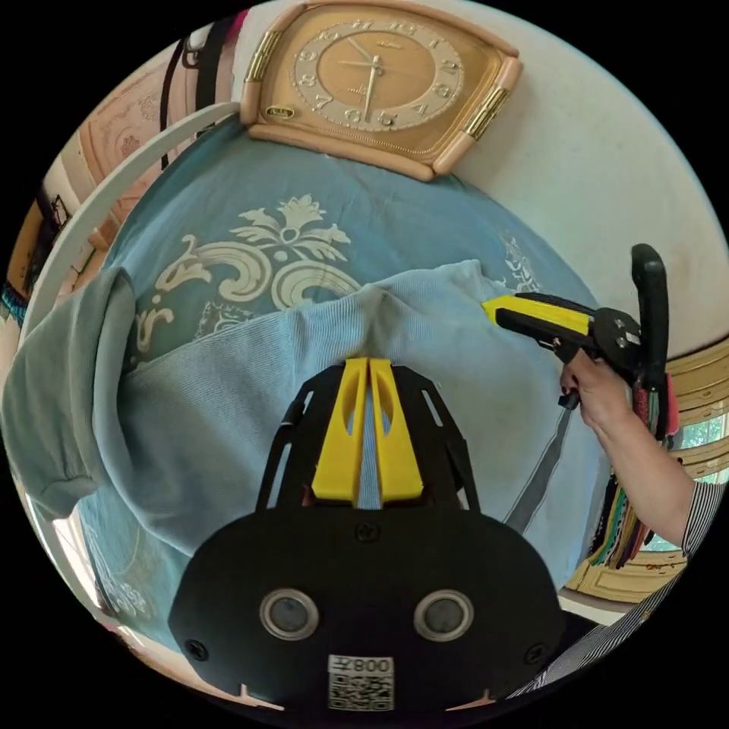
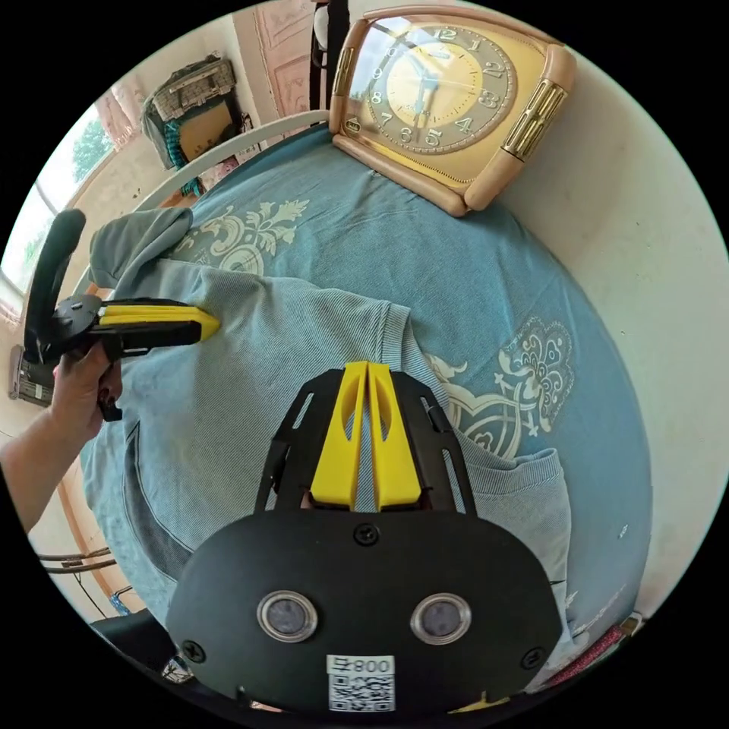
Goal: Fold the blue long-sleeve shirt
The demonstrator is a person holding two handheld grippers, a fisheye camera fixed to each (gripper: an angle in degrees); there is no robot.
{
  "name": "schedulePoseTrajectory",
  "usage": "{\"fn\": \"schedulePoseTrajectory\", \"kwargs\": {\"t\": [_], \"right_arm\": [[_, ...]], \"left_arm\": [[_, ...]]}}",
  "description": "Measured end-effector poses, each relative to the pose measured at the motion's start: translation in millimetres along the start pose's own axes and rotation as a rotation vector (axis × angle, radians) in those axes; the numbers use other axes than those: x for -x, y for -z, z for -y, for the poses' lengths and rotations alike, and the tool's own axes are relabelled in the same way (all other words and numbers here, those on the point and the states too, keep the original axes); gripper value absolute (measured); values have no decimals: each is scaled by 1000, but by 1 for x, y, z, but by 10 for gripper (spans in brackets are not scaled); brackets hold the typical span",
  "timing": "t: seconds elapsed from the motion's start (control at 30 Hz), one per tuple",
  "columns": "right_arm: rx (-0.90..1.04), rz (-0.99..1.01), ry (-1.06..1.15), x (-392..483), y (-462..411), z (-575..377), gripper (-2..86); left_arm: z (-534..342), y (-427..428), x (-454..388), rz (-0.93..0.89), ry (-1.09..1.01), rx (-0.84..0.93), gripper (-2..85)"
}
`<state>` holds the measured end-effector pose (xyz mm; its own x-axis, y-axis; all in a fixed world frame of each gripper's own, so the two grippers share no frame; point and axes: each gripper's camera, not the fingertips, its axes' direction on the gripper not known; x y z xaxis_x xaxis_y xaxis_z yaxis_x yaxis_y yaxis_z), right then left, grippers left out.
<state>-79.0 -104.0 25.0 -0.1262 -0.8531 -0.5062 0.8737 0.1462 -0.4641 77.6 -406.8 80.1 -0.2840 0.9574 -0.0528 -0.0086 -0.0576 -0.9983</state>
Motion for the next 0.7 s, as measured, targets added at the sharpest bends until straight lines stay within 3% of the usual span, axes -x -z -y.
{"fn": "schedulePoseTrajectory", "kwargs": {"t": [0.2, 0.37, 0.5, 0.6, 0.63, 0.7], "right_arm": [[19, 93, -15, -10, 20, -22, 1], [-106, 188, -203, -48, 89, -140, 0], [20, 62, -406, -77, 101, -262, 1], [159, 124, -478, -88, 65, -314, 1], [64, 155, -492, -90, 68, -327, 2], [80, 227, -513, -97, 67, -333, 2]], "left_arm": [[-21, -3, -23, 6, -42, -13, 2], [-79, -17, -100, -115, -241, 6, 3], [-116, -98, -158, -25, -395, 222, 4], [-135, -117, -160, 13, -406, 116, 3], [-136, -123, -157, 8, -398, 127, 2], [-132, -131, -155, -3, -364, 205, 2]]}}
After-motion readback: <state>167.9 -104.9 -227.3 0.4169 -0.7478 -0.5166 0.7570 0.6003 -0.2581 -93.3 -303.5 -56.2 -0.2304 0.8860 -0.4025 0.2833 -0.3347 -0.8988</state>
